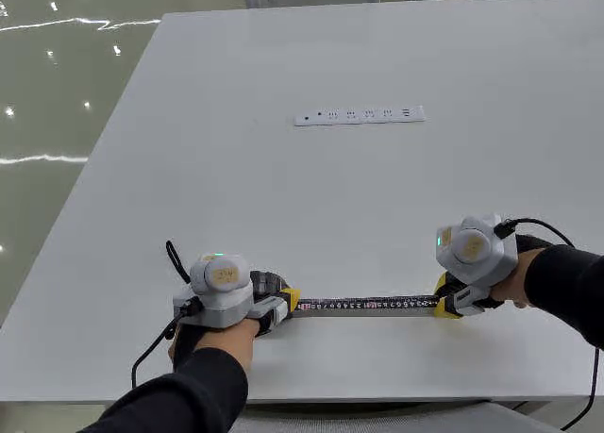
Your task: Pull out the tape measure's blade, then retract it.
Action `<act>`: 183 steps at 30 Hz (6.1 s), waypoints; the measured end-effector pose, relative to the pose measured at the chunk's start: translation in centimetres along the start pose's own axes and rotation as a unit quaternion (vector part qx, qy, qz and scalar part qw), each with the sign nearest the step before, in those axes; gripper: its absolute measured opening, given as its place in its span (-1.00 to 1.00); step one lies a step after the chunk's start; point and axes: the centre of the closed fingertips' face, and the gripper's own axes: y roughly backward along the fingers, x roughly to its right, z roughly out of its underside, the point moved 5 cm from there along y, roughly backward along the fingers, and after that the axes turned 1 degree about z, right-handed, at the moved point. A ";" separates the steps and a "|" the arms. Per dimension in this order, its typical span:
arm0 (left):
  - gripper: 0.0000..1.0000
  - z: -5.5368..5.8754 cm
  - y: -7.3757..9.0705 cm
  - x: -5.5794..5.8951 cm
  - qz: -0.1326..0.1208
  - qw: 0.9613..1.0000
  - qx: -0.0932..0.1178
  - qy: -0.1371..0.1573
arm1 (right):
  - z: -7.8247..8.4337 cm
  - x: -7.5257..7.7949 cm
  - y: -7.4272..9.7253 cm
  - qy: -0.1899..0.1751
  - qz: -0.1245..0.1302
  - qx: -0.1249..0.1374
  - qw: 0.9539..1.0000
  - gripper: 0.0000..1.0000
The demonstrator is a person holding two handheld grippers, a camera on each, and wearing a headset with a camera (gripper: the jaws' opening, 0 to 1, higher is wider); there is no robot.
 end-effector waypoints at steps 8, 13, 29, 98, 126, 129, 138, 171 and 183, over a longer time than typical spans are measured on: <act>0.22 0.0 0.0 0.0 0.000 1.000 0.001 0.000 | -0.2 0.0 -0.1 0.000 0.000 0.001 1.000 -0.78; 0.22 0.0 0.0 0.0 0.000 1.000 0.001 0.000 | -0.3 -0.2 -0.1 0.000 0.000 0.002 1.000 -0.78; 0.22 0.0 0.0 0.0 0.000 1.000 0.002 0.000 | -0.6 -0.2 -0.2 0.002 0.000 0.003 1.000 -0.78; 0.22 0.0 0.0 -0.1 0.001 1.000 0.004 0.002 | -2.5 -0.6 -1.1 -0.001 0.002 0.019 1.000 -0.77; 0.22 0.0 0.1 0.0 0.001 1.000 0.005 0.002 | -3.2 -0.8 -1.4 -0.001 0.001 0.026 1.000 -0.77; 0.22 0.0 0.1 0.0 0.001 1.000 0.005 0.002 | -3.3 -0.8 -1.4 0.000 0.001 0.027 1.000 -0.77; 0.22 0.1 0.0 0.0 0.001 1.000 0.005 0.002 | -3.4 -0.8 -1.5 0.002 -0.001 0.028 1.000 -0.77; 0.22 0.0 0.0 -0.1 0.003 1.000 0.004 0.003 | -4.3 -0.9 -1.8 0.005 -0.002 0.026 1.000 -0.77; 0.22 0.0 0.0 -0.1 0.003 1.000 0.003 0.003 | -4.6 -1.0 -2.0 0.004 0.000 0.031 1.000 -0.77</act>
